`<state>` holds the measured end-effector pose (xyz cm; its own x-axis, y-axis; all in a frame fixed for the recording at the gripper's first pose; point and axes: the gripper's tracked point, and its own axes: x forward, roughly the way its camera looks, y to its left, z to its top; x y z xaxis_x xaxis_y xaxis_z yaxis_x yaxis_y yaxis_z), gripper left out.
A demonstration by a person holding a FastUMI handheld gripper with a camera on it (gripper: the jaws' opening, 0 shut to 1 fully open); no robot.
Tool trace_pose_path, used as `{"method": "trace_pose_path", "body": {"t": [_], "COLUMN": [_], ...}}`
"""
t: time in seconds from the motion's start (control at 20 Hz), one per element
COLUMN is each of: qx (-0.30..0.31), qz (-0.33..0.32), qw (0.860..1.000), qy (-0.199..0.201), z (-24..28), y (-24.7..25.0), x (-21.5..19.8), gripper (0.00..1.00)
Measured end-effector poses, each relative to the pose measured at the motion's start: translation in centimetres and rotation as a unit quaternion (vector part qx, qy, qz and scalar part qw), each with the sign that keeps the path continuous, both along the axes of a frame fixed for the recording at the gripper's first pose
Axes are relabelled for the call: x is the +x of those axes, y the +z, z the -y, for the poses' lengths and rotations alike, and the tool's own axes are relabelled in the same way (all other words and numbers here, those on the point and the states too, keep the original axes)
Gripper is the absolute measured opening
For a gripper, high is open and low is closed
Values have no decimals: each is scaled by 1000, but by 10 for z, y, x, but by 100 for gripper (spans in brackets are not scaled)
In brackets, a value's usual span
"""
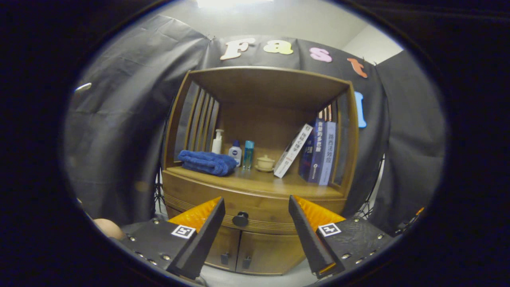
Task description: Pull open the drawer, take out the items inside it, and place them on the countertop above the cabinet.
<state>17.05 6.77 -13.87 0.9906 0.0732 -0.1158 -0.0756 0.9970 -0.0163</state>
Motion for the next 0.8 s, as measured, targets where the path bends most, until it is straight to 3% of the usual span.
{"method": "trace_pose_path", "body": {"t": [0.45,0.8], "qx": [25,55], "qz": [-89,-102], "qw": [996,993], "qy": [6,15], "z": [-25,-39], "y": [-100,-118], "x": [63,95], "gripper": [96,66]}}
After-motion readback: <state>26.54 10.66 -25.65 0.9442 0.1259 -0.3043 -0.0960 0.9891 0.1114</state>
